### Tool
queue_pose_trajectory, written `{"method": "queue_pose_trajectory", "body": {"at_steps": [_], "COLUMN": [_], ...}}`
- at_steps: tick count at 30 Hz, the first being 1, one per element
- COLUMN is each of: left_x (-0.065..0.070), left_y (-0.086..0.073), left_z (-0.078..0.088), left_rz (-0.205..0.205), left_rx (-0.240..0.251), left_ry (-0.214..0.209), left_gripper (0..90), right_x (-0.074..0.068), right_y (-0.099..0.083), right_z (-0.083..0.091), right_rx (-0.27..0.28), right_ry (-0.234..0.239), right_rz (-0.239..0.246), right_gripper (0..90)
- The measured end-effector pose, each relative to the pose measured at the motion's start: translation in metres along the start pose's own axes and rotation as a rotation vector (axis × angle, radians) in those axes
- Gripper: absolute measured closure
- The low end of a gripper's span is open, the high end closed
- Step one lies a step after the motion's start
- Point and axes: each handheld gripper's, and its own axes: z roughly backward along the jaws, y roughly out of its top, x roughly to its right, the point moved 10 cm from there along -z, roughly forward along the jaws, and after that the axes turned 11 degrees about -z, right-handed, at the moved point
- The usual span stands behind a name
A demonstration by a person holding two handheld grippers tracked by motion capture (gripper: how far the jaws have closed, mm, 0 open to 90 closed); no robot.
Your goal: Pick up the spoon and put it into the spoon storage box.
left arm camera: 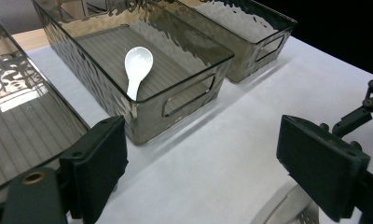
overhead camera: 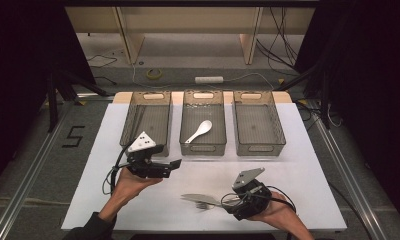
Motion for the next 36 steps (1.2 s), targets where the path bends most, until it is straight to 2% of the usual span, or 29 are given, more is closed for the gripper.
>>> {"method": "queue_pose_trajectory", "body": {"at_steps": [10,22,24,26,28,29,36], "left_x": [0.004,0.005,0.005,0.005,0.006,0.006,0.005], "left_y": [-0.015,-0.019,-0.02,-0.021,-0.022,-0.021,-0.024], "left_z": [0.015,0.026,0.028,0.029,0.031,0.032,0.039], "left_rz": [0.0,-0.002,0.002,0.007,0.005,0.005,-0.006], "left_rx": [0.014,0.035,0.037,0.039,0.043,0.046,0.053], "left_ry": [0.017,0.031,0.031,0.028,0.025,0.028,0.045], "left_gripper": [15.6,15.6,15.5,15.5,15.5,15.6,15.6], "right_x": [0.0,-0.001,-0.001,-0.002,-0.002,-0.003,-0.004], "right_y": [-0.003,-0.002,-0.002,-0.001,-0.002,-0.001,-0.004], "right_z": [-0.005,-0.01,-0.011,-0.011,-0.012,-0.013,-0.015], "right_rx": [-0.069,-0.138,-0.152,-0.164,-0.174,-0.175,-0.218], "right_ry": [-0.003,0.003,0.004,0.0,-0.002,-0.003,-0.002], "right_rz": [0.012,0.015,0.038,0.033,0.054,0.046,0.076], "right_gripper": [37.2,39.3,39.8,40.5,41.1,41.4,44.0]}}
